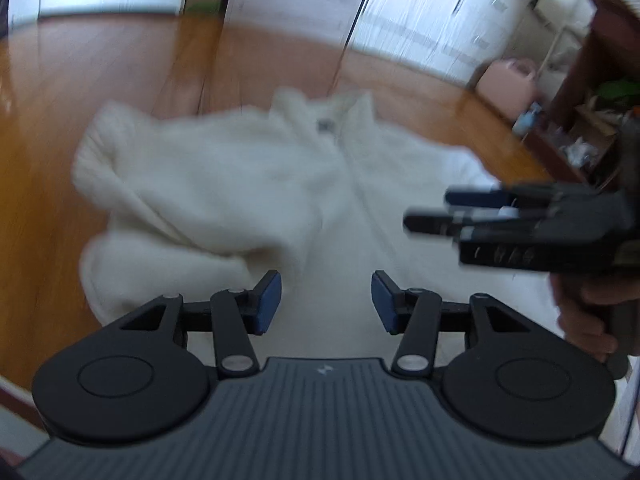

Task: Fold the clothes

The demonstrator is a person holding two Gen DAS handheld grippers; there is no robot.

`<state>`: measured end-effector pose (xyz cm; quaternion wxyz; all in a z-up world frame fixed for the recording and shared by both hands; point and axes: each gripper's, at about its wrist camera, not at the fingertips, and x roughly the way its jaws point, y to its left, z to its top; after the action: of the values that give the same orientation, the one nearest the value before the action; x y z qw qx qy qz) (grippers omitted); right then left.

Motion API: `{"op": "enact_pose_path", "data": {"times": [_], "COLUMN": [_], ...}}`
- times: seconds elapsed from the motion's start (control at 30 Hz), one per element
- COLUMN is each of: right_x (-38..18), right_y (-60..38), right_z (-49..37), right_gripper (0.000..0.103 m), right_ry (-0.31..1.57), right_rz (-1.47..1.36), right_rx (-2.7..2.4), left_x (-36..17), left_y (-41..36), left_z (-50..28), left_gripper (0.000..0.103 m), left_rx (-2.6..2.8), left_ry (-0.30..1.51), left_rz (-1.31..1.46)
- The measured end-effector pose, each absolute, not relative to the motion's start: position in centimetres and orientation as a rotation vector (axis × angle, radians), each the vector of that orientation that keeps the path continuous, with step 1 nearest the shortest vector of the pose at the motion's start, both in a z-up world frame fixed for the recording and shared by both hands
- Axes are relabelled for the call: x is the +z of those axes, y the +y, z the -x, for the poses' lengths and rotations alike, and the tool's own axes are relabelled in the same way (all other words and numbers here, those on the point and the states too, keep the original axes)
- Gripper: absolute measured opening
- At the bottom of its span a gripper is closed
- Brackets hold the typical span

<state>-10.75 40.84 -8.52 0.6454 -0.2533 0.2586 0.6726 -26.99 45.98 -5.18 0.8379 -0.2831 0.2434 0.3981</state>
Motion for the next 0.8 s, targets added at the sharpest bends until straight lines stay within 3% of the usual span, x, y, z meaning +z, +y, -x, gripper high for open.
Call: {"op": "enact_pose_path", "data": {"times": [0.07,0.13,0.33,0.43,0.53,0.57,0.6,0.63,0.8], "right_x": [-8.3,-8.3,-8.4,-8.1,-8.8,-9.3,-9.8,-10.1,-8.5], "right_y": [40.7,40.5,43.1,45.2,47.4,48.2,48.8,49.3,46.2], "right_z": [10.8,11.1,14.8,18.7,22.2,22.9,23.1,22.8,15.8], "right_gripper": [0.065,0.065,0.065,0.065,0.064,0.059,0.023,0.003,0.006], "right_ry": [0.588,0.606,0.662,0.587,0.463,0.412,0.38,0.37,0.6], "right_rz": [0.58,0.575,0.601,0.704,0.853,0.902,0.929,0.933,0.591], "right_rx": [1.545,1.573,1.738,1.843,1.855,1.838,1.821,1.804,1.653], "left_x": [-3.3,-2.8,-7.1,-10.6,-11.3,-10.9,-10.6,-10.2,-10.0], "left_y": [46.5,47.4,52.2,54.1,53.7,53.5,53.2,52.9,52.2], "left_z": [29.0,31.2,38.0,40.0,40.1,40.1,40.0,39.9,40.1], "left_gripper": [0.062,0.065,0.065,0.065,0.065,0.065,0.065,0.065,0.065], "left_rx": [0.903,0.985,1.089,0.966,0.991,1.003,1.015,1.023,0.94], "left_ry": [0.441,0.394,0.286,0.205,0.195,0.205,0.214,0.219,0.133], "left_rz": [0.549,0.548,0.874,1.112,1.103,1.063,1.023,0.987,0.983]}}
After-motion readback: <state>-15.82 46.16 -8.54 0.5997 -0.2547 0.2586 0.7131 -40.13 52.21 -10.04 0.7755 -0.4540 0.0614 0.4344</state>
